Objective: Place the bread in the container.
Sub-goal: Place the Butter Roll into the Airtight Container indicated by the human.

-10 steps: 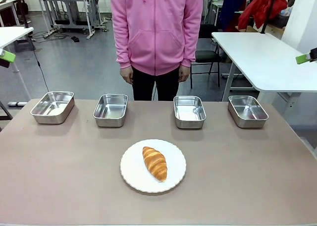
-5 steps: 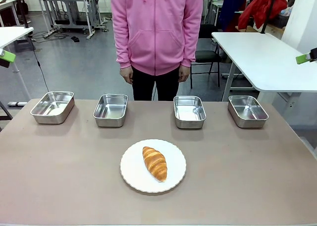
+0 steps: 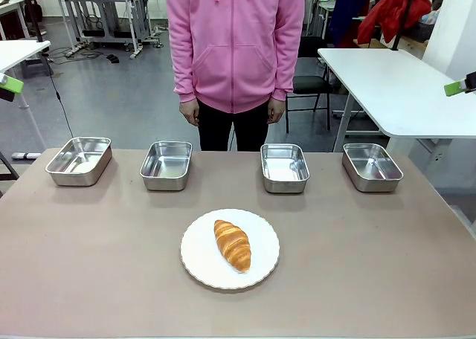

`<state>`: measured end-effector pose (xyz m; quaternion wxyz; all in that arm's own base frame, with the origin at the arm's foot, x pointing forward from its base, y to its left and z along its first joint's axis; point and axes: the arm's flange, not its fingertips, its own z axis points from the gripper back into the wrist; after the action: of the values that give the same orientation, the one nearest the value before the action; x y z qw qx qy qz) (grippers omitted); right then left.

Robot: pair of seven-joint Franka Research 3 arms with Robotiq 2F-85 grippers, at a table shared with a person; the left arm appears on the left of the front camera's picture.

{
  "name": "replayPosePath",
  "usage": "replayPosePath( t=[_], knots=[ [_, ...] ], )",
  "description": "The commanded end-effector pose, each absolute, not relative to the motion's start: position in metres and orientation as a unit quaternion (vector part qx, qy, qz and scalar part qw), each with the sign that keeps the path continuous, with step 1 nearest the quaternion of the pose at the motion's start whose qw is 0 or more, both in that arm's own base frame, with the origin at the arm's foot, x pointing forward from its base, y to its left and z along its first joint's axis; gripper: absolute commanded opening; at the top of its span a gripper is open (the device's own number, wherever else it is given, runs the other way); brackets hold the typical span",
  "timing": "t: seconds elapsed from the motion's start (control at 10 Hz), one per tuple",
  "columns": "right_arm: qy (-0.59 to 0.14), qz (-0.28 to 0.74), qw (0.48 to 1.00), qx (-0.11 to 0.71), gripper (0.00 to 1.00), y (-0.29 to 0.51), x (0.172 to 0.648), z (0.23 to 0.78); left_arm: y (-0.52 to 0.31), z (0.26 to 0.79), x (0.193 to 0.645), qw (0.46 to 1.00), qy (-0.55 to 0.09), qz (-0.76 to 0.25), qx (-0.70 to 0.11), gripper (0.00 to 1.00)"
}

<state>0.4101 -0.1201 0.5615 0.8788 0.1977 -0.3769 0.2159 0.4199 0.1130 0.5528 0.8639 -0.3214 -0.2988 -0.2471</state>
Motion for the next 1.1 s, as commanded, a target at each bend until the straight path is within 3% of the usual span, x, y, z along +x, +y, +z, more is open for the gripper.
replayPosePath(
  t=[0.0, 1.0],
  knots=[
    [-0.383, 0.216, 0.874, 0.204, 1.00, -0.1196, 0.4105, 0.5615, 0.1140, 0.5536, 0.4183, 0.862, -0.300, -0.250, -0.324, 1.00],
    [-0.383, 0.216, 0.874, 0.204, 1.00, -0.1196, 0.4105, 0.5615, 0.1140, 0.5536, 0.4183, 0.862, -0.300, -0.250, -0.324, 1.00]
  ],
)
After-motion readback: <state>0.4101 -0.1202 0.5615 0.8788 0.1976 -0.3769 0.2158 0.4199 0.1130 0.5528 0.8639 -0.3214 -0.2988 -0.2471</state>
